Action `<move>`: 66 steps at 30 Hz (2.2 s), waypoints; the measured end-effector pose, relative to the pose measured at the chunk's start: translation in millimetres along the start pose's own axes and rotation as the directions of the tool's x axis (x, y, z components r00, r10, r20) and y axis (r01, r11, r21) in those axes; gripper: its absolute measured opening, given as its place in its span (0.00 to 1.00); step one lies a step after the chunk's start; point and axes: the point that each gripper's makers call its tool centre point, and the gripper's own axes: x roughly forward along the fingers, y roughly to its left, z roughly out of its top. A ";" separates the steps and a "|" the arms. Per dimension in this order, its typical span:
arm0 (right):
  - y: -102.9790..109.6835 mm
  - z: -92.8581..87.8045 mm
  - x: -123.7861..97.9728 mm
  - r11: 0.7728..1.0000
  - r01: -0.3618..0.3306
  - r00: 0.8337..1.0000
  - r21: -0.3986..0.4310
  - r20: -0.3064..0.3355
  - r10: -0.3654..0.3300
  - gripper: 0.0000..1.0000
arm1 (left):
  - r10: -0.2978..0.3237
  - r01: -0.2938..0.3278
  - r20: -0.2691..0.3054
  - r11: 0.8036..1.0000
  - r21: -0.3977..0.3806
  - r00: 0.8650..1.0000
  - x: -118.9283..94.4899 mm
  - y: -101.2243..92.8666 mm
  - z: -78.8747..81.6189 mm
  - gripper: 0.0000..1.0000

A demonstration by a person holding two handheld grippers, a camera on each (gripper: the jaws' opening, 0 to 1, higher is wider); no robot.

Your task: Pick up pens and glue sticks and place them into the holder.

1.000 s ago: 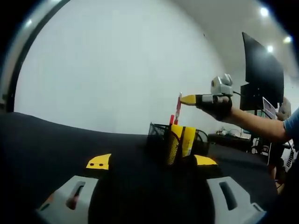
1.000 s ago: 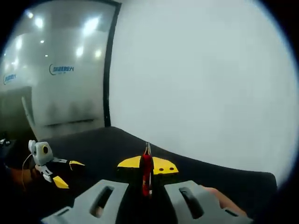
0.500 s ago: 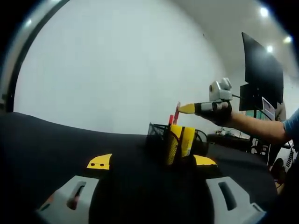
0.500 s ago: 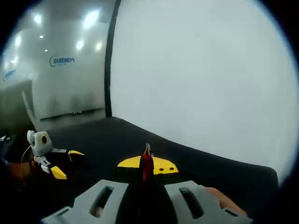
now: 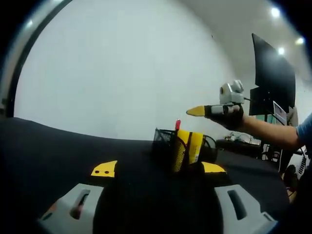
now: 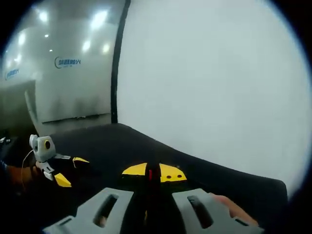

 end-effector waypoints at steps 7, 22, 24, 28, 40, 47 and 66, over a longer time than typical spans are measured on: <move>13.5 15.6 -28.8 0.997 -0.031 0.999 -0.073 0.014 0.032 0.07 | -0.010 0.011 0.026 1.000 -0.022 1.000 0.1 -1.1 4.8 0.62; 44.7 18.8 -66.8 0.966 -0.137 0.984 -0.217 -0.139 0.109 0.14 | -0.027 0.029 0.048 0.999 -0.041 0.999 -0.7 -5.5 7.6 0.72; 48.7 19.7 -70.0 0.962 -0.136 0.984 -0.239 -0.145 0.103 0.14 | -0.028 0.030 0.046 0.999 -0.040 0.999 -0.8 -5.8 7.0 0.74; 49.0 20.9 -71.2 0.954 -0.146 0.980 -0.262 -0.169 0.104 0.14 | -0.020 0.021 0.036 0.999 -0.026 0.999 -1.9 -5.4 4.4 0.74; 58.6 -11.5 -72.9 0.924 -0.214 0.948 -0.316 -0.295 0.118 0.18 | -0.041 0.040 0.020 0.998 0.041 0.999 -2.4 -14.0 1.0 0.68; 58.3 -27.6 -70.3 0.919 -0.241 0.929 -0.312 -0.348 0.125 0.18 | -0.006 0.003 0.021 0.994 0.109 1.000 -5.0 -11.8 2.2 0.61; 84.8 -110.0 -42.4 0.870 -0.392 0.790 -0.299 -0.594 0.152 0.16 | -0.019 0.020 -0.011 0.995 0.102 1.000 -5.4 -14.1 -3.5 0.61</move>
